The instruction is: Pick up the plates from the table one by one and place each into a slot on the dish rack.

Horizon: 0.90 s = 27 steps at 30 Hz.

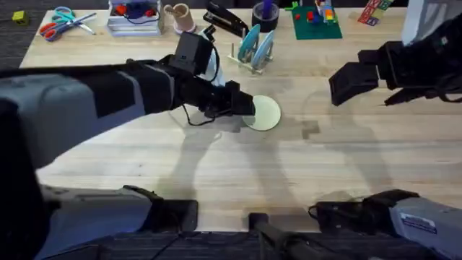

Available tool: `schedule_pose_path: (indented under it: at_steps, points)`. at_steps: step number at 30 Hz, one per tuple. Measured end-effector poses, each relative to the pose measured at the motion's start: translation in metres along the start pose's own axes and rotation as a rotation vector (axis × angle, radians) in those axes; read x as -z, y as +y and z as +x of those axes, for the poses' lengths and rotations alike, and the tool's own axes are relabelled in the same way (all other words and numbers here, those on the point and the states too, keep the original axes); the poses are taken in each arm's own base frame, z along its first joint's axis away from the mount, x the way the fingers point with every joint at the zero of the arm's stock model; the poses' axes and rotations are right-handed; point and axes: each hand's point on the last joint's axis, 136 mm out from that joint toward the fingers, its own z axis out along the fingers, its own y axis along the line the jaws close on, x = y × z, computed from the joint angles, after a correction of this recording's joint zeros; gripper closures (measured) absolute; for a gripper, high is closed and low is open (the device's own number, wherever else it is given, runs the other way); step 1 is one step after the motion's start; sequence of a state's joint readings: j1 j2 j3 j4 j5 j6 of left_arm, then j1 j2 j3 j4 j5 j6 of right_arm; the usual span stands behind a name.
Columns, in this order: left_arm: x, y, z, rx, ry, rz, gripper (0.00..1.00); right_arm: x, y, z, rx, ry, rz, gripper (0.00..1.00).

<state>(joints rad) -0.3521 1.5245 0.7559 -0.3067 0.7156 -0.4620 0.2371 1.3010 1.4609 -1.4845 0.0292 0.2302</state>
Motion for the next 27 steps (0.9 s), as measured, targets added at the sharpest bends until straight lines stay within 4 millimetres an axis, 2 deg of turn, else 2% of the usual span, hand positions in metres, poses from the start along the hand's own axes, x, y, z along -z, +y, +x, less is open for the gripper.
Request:
schedule_pose_path:
  at_steps: [4, 12, 27]
  points:
    - [-0.006, 0.015, -0.005, 0.021, 0.002, -0.005, 0.959, 0.000, 0.000, 0.000, 0.000, 0.000, 0.000, 0.007]
    - [-0.022, 0.022, -0.007, 0.013, 0.028, 0.036, 0.959, 0.000, 0.000, 0.000, 0.000, 0.000, 0.000, 0.007]
    - [-0.033, 0.020, 0.000, 0.021, 0.085, 0.116, 0.959, 0.000, 0.000, 0.000, 0.000, 0.001, 0.000, 0.007]
